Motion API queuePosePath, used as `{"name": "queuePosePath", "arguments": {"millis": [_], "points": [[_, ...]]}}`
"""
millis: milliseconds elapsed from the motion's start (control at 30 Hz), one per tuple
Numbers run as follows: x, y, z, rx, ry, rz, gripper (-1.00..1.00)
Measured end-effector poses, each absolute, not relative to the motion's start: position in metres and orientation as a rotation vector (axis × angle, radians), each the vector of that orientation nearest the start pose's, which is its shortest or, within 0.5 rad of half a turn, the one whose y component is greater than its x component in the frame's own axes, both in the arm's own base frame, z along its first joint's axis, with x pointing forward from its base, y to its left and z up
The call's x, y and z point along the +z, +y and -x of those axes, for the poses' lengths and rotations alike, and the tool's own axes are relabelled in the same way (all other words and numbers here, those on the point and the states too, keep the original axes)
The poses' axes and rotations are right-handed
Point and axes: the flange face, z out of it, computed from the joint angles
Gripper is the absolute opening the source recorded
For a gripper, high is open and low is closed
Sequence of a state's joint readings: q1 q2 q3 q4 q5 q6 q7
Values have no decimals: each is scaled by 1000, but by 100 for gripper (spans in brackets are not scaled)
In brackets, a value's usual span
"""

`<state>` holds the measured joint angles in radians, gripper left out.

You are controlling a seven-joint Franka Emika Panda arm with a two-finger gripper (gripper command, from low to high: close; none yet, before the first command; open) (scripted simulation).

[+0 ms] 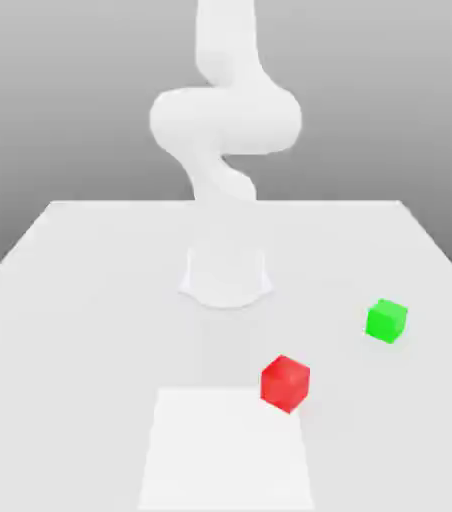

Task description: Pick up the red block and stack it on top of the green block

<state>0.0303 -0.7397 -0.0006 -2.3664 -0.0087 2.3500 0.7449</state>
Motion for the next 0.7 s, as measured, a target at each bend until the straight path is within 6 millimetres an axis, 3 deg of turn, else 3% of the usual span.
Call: {"name": "queuePosePath", "arguments": {"millis": [133, 300, 400, 600, 700], "points": [[562, 32, -405, -797, 762, 2743, 0], [436, 57, -410, -565, 493, 2940, 0], [361, 69, -394, -402, 302, 3033, 0], [210, 84, -331, -45, -108, 3133, 0], [173, 86, -322, -6, -156, 3137, 0]]}}
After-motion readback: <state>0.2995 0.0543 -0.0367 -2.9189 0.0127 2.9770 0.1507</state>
